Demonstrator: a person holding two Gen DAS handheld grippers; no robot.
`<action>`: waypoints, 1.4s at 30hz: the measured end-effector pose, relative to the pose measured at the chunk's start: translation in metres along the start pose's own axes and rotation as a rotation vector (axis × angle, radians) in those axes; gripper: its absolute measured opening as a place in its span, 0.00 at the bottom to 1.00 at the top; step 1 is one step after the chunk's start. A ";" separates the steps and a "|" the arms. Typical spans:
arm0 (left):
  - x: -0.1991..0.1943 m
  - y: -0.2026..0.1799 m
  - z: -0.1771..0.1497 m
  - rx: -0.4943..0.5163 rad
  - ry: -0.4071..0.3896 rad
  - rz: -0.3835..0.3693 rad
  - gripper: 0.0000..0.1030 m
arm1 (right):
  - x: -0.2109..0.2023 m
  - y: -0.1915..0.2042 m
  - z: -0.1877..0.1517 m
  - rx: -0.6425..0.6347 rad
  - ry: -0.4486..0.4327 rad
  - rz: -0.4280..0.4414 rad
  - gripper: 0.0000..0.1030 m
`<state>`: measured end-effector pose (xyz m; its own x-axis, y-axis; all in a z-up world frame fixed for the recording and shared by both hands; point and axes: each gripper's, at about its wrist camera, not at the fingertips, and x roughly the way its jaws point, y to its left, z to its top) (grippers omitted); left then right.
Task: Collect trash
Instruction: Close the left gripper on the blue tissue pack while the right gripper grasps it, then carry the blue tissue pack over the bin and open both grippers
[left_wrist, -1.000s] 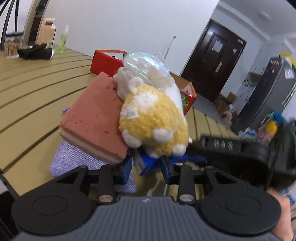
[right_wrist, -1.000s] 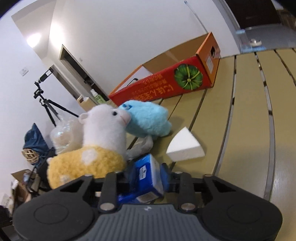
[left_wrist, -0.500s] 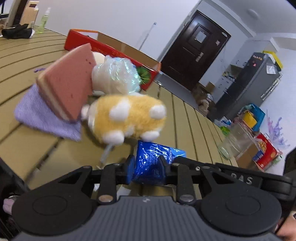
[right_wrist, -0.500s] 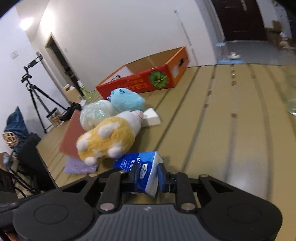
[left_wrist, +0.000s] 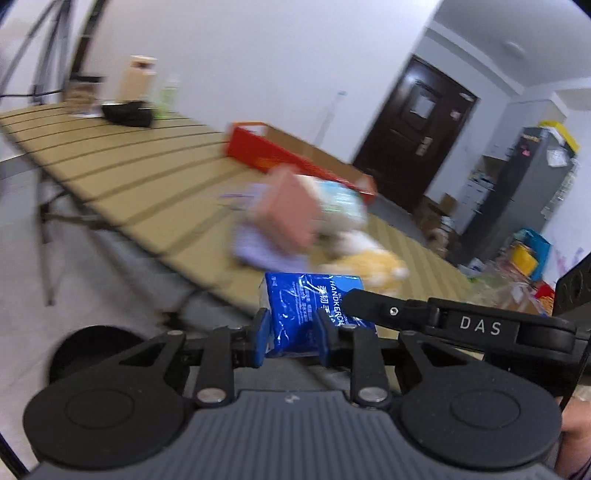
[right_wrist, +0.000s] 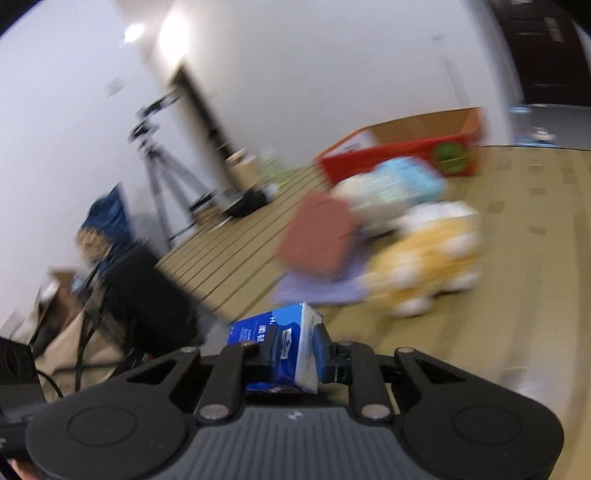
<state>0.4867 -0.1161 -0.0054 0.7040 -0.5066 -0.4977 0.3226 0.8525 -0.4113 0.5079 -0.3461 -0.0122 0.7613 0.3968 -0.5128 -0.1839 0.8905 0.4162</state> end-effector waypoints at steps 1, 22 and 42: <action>-0.009 0.014 0.000 -0.008 0.006 0.020 0.25 | 0.014 0.014 -0.004 -0.011 0.026 0.012 0.18; 0.087 0.184 -0.051 -0.118 0.341 0.150 0.21 | 0.207 0.073 -0.084 -0.272 0.432 -0.228 0.20; 0.061 0.165 -0.041 0.111 0.280 0.287 0.35 | 0.168 0.077 -0.078 -0.347 0.416 -0.155 0.38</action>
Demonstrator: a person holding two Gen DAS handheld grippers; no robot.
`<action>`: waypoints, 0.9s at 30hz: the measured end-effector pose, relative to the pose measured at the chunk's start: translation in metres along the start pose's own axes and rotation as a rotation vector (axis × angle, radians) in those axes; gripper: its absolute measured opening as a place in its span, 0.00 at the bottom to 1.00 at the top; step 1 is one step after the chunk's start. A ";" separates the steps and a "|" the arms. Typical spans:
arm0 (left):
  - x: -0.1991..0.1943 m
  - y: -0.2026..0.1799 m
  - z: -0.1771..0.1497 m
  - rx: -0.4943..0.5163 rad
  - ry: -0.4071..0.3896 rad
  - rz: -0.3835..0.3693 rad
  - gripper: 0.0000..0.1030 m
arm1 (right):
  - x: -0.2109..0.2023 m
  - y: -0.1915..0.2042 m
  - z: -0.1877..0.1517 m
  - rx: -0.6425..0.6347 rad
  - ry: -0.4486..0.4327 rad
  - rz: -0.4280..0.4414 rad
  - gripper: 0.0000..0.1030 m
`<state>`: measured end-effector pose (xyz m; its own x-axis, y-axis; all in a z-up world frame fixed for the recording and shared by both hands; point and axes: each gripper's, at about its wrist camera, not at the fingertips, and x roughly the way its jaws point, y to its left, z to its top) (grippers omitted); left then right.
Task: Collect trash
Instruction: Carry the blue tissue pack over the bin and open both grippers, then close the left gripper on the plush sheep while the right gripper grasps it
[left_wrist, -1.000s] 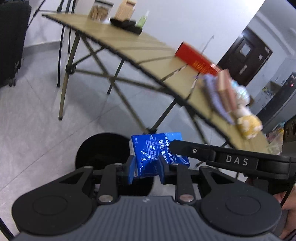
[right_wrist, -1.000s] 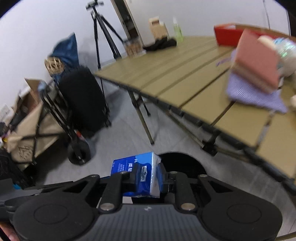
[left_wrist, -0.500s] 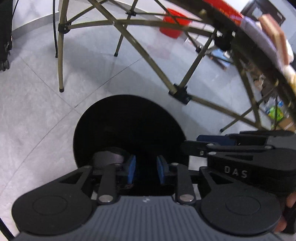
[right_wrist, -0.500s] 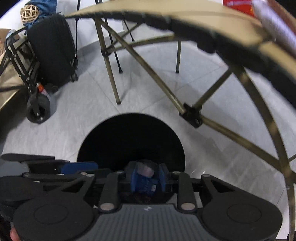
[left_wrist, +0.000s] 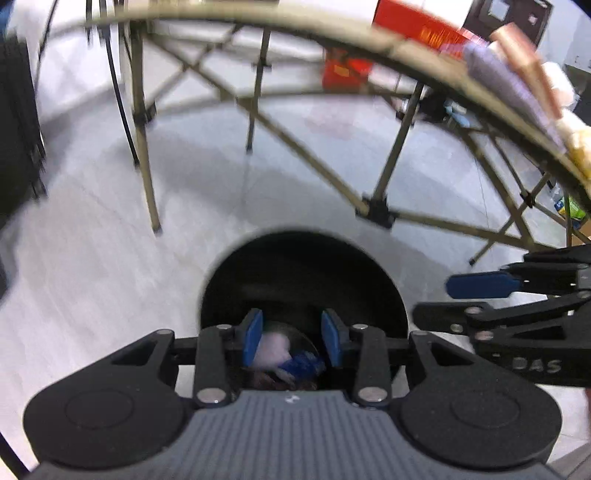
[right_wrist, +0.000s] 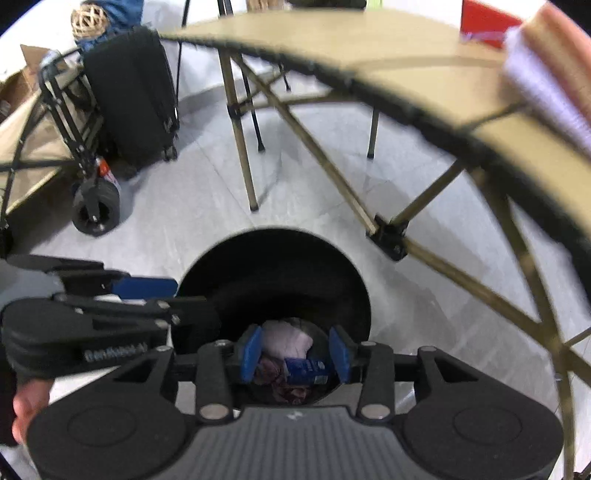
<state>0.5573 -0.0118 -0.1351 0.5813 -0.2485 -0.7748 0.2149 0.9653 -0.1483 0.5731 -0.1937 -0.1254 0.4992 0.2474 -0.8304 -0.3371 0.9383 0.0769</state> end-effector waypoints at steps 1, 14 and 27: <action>-0.010 -0.002 0.002 0.018 -0.039 0.004 0.37 | -0.010 0.000 -0.001 -0.003 -0.026 0.011 0.39; -0.110 -0.107 0.009 0.095 -0.475 -0.044 0.66 | -0.190 -0.106 -0.034 0.289 -0.551 -0.049 0.52; -0.021 -0.232 0.097 -0.050 -0.271 -0.310 0.60 | -0.149 -0.242 -0.008 0.626 -0.548 -0.174 0.57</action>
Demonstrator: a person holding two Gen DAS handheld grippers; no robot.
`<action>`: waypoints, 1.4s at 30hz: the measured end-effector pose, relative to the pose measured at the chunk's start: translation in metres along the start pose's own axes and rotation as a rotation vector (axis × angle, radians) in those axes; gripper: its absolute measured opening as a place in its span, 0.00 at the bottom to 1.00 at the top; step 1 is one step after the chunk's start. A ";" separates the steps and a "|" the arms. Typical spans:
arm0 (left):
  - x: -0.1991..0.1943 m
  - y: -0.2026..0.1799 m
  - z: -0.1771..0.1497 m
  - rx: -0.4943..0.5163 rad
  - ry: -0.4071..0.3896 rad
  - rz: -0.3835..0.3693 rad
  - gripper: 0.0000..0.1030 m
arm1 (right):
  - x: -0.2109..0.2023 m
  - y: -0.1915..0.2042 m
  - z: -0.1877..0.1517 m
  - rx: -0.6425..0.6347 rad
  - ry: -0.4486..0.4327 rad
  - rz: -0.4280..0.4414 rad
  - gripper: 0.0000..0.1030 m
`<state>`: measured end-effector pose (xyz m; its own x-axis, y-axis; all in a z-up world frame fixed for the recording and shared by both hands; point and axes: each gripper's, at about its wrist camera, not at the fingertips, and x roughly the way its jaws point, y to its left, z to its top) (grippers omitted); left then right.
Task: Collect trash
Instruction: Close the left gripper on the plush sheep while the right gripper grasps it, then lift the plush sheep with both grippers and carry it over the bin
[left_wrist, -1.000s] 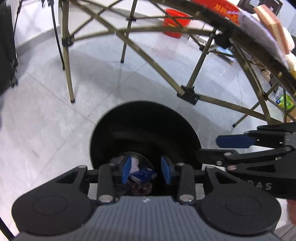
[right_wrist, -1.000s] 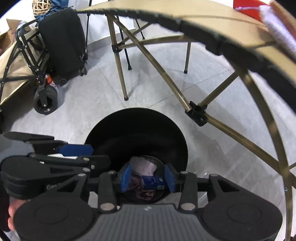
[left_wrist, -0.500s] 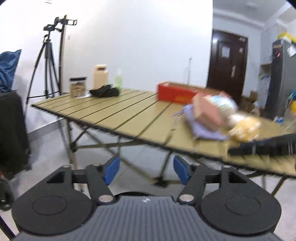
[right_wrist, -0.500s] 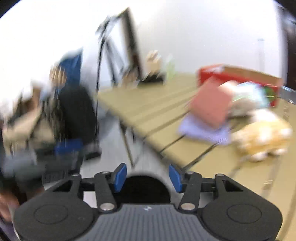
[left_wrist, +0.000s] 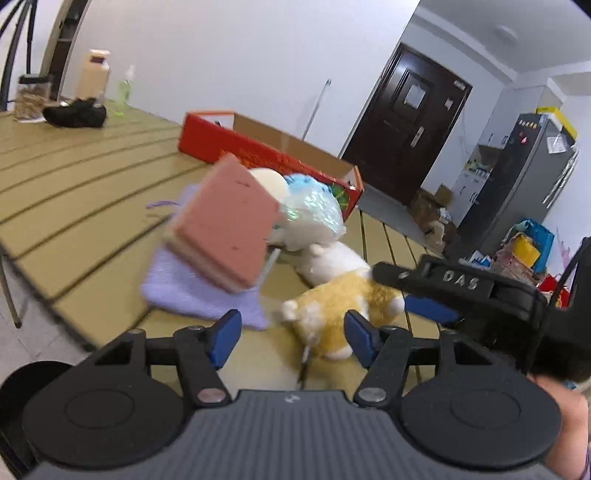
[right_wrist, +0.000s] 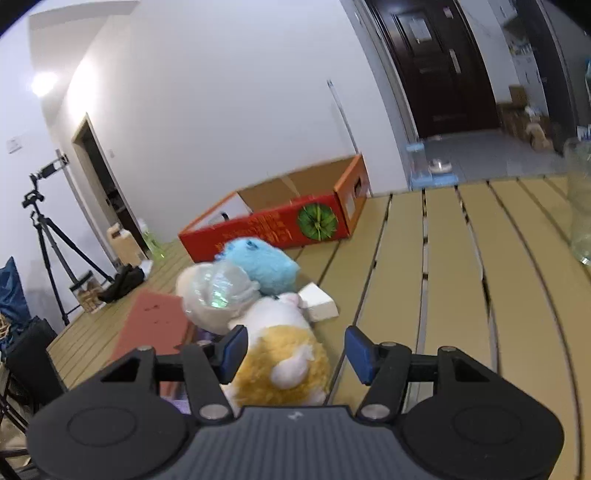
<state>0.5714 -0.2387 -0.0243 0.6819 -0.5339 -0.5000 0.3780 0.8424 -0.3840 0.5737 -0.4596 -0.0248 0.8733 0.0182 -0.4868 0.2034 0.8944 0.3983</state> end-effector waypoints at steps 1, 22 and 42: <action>0.009 -0.003 0.002 0.000 0.007 -0.006 0.59 | 0.005 -0.006 -0.001 0.023 0.011 0.022 0.57; 0.050 0.000 0.003 -0.226 0.126 -0.225 0.52 | -0.023 -0.034 -0.009 0.158 0.064 0.055 0.47; -0.143 0.079 -0.001 -0.159 -0.135 -0.035 0.51 | -0.058 0.120 -0.060 -0.074 0.020 0.428 0.46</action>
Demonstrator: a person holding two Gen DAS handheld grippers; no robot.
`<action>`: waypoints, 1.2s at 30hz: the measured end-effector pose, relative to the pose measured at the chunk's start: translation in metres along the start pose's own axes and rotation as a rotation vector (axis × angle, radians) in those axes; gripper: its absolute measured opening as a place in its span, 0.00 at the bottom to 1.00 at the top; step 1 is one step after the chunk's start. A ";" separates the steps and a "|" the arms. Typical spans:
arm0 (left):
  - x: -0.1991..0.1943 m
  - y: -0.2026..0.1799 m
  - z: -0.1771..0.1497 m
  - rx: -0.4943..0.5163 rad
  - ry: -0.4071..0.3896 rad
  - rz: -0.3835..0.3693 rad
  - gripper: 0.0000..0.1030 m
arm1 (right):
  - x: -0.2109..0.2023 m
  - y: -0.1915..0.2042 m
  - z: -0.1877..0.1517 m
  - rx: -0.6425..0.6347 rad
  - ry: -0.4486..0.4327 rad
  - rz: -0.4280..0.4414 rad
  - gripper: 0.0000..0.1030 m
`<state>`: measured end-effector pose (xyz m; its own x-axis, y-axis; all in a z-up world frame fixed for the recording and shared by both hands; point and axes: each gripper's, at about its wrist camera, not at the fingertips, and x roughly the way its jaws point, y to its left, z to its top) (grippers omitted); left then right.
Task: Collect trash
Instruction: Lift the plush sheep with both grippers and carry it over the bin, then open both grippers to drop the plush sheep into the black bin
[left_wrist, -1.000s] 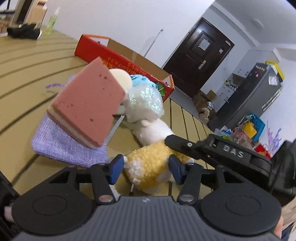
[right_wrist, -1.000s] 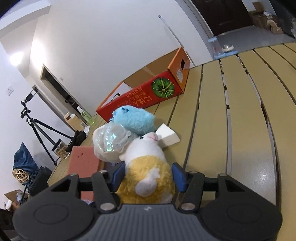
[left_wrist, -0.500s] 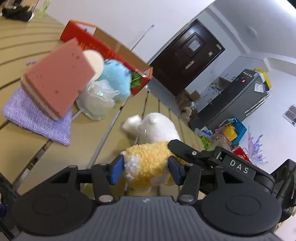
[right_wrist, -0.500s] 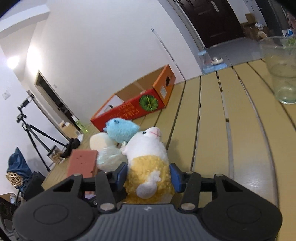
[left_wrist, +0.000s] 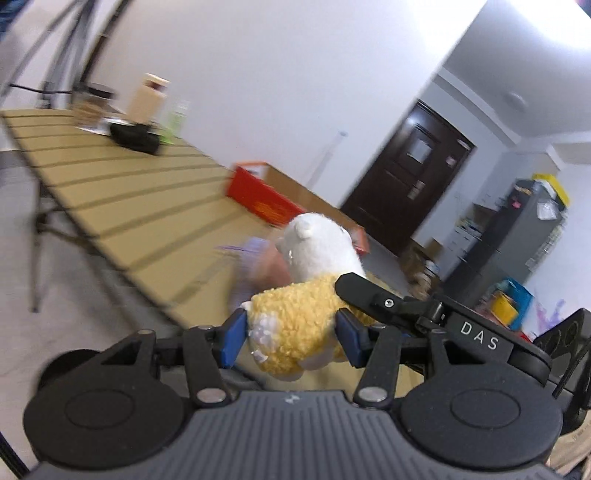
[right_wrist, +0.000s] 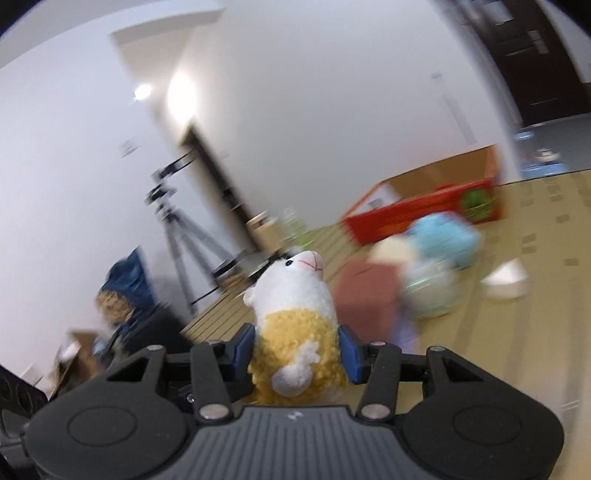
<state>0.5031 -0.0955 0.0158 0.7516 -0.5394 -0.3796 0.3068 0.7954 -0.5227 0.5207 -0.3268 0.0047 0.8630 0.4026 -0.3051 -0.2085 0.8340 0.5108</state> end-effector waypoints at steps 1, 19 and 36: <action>-0.010 0.014 0.001 -0.005 -0.004 0.020 0.51 | 0.010 0.010 -0.006 -0.006 0.029 0.022 0.46; 0.027 0.172 -0.053 -0.133 0.336 0.150 0.43 | 0.144 0.017 -0.132 -0.076 0.467 -0.113 0.48; 0.092 0.214 -0.099 0.104 0.564 0.468 0.58 | 0.180 -0.010 -0.178 -0.238 0.702 -0.281 0.48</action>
<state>0.5808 -0.0019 -0.2067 0.4116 -0.1749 -0.8944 0.1024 0.9841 -0.1454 0.5960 -0.1954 -0.1986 0.4228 0.2433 -0.8729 -0.1870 0.9660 0.1786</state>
